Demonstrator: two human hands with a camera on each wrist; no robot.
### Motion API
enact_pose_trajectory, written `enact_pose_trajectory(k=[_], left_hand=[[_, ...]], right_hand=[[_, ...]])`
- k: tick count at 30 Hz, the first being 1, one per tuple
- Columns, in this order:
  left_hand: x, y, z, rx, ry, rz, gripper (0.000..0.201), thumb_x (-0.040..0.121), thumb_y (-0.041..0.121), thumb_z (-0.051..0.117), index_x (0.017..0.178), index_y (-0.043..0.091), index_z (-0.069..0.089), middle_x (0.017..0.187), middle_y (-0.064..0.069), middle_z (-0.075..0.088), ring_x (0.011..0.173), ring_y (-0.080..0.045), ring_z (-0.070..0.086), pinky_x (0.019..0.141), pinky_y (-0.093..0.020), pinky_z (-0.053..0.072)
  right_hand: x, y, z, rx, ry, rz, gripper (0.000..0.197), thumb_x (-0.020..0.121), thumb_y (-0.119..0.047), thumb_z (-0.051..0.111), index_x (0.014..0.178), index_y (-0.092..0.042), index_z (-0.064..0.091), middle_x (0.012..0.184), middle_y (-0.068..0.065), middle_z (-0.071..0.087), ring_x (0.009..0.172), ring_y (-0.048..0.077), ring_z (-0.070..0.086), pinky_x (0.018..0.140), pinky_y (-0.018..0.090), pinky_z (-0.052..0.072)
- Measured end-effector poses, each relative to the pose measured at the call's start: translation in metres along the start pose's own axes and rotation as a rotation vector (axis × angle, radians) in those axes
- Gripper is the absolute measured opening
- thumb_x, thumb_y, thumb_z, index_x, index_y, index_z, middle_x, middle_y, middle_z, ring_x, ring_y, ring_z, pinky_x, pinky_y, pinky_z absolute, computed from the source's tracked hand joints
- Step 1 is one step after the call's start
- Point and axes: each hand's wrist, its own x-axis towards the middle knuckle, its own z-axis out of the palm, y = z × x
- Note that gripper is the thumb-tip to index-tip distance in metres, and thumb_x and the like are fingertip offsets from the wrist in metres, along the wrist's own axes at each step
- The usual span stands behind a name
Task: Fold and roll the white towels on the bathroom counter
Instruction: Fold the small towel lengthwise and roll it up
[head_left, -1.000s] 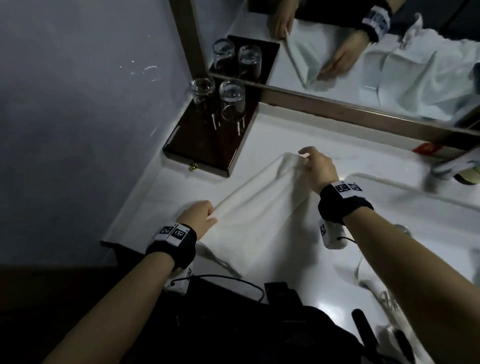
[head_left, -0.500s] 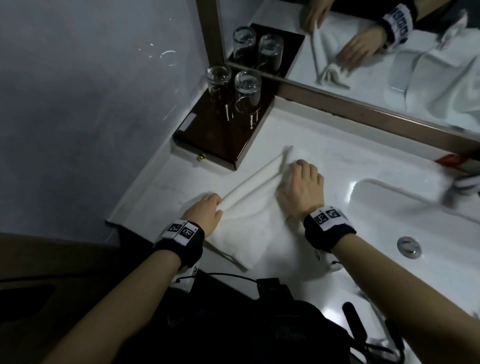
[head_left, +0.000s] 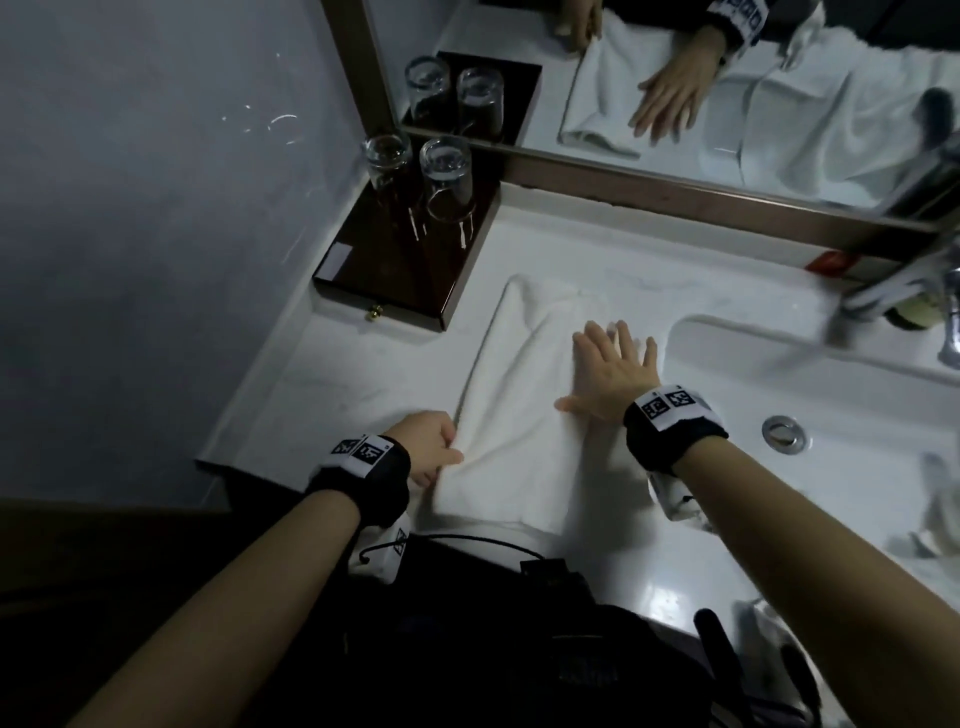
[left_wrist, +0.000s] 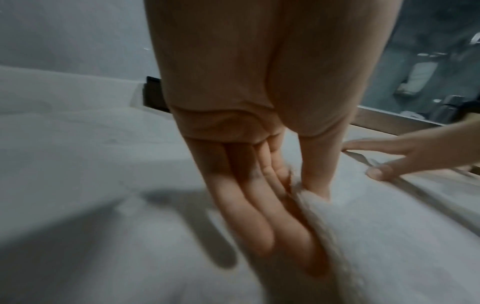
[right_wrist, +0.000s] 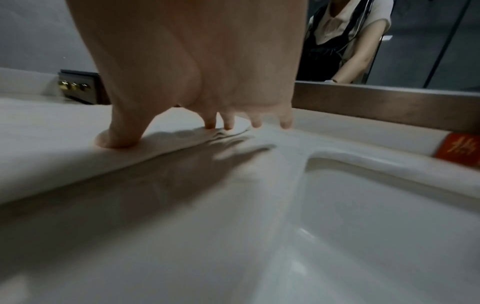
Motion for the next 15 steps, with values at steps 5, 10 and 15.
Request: enact_pose_trajectory(k=[5,10,15], left_hand=[[0.001,0.020,0.005,0.457,0.168,0.077,0.024,0.092,0.042,0.045,0.082,0.021,0.045,0.089,-0.003,0.065,0.073,-0.022,0.061,0.071,-0.032,0.047],[0.019,0.048,-0.004,0.427,0.371,0.317,0.026,0.092,0.020,0.046,0.118,0.016,0.050,0.124,-0.003,0.050,0.110,-0.023,0.052,0.092,-0.038,0.045],[0.049,0.079,-0.008,0.624,0.360,0.480,0.056,0.092,0.023,0.049,0.144,0.015,0.028,0.152,-0.003,0.024,0.138,-0.023,0.025,0.112,-0.038,0.028]], right_hand=[[-0.009,0.014,-0.011,0.002,0.026,0.008,0.097,0.072,-0.067,0.060,0.145,-0.023,0.013,0.156,-0.004,0.004,0.146,0.029,-0.007,0.114,0.060,0.002],[-0.016,0.009,-0.014,0.075,0.109,0.014,0.090,0.082,-0.068,0.044,0.149,-0.024,0.005,0.160,-0.002,0.000,0.147,0.026,-0.006,0.116,0.055,0.003],[-0.008,0.005,-0.017,0.049,0.127,0.004,0.082,0.086,-0.064,0.043,0.148,-0.023,0.007,0.159,0.001,0.002,0.147,0.026,-0.004,0.116,0.055,0.004]])
